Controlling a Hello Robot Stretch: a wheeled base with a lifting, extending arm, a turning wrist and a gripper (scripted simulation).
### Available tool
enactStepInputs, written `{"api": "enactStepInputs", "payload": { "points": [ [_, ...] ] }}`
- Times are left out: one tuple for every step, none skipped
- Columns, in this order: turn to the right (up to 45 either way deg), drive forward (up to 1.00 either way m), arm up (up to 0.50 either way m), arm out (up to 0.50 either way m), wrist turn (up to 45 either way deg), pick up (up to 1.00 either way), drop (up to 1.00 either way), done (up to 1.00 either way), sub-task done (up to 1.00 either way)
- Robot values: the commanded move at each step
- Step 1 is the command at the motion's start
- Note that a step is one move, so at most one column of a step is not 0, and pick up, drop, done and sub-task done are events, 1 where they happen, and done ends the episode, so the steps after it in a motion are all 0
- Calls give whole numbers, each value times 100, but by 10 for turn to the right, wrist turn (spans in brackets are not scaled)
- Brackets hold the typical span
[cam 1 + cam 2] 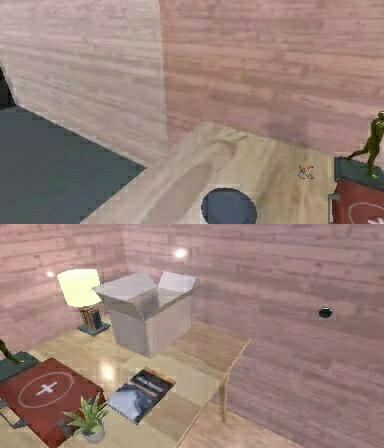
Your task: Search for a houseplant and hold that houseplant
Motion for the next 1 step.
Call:
{"api": "enactStepInputs", "payload": {
  "points": [
    [-240,0,0,0,0,0,0,0,0]
  ]
}}
